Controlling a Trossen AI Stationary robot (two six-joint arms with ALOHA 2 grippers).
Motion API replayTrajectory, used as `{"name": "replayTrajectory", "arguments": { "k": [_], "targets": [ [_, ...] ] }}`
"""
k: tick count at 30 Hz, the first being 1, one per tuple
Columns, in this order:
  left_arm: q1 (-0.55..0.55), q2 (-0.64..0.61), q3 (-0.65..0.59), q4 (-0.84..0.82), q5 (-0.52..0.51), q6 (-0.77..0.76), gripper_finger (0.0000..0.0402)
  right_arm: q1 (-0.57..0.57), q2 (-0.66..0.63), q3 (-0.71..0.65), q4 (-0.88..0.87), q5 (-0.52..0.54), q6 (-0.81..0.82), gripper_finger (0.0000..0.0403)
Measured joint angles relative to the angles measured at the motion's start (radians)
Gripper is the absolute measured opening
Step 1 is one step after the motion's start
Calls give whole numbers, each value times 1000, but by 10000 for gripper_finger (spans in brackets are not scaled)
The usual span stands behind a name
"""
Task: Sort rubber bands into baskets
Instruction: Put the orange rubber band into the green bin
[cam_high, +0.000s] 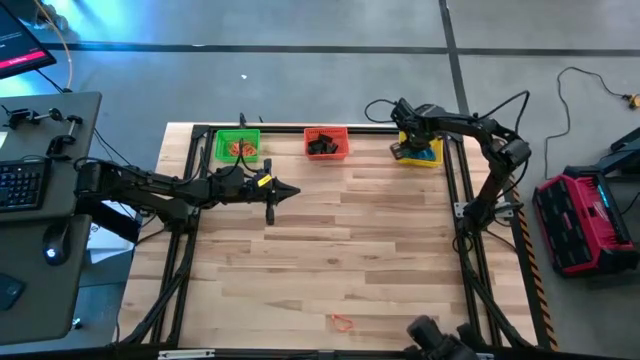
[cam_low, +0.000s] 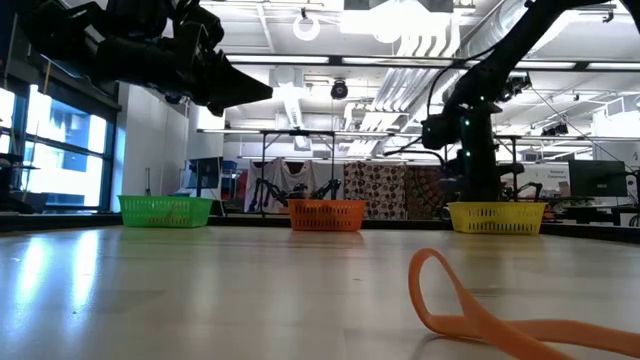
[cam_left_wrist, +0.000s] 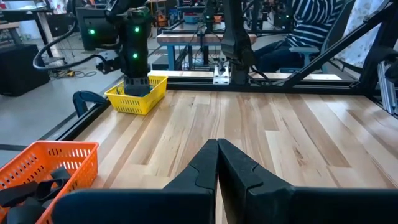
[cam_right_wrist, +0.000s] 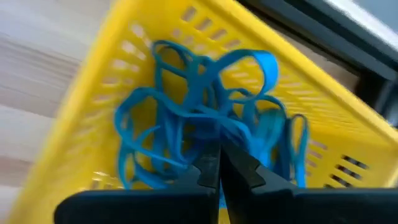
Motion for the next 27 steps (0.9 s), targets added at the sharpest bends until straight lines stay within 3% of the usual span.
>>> {"name": "replayTrajectory", "arguments": {
  "k": [6,14,20,27],
  "targets": [
    [0,0,0,0,0,0,0,18,-64,4,-49,25,-5,0],
    [-10,0,0,-1,0,1,0,140,-276,-20,-63,25,-2,0],
    [-36,0,0,-3,31,18,0,387,-441,-104,-41,11,52,0],
    [-82,0,0,-4,57,45,0,812,-514,-231,74,-45,217,0]
  ]
}}
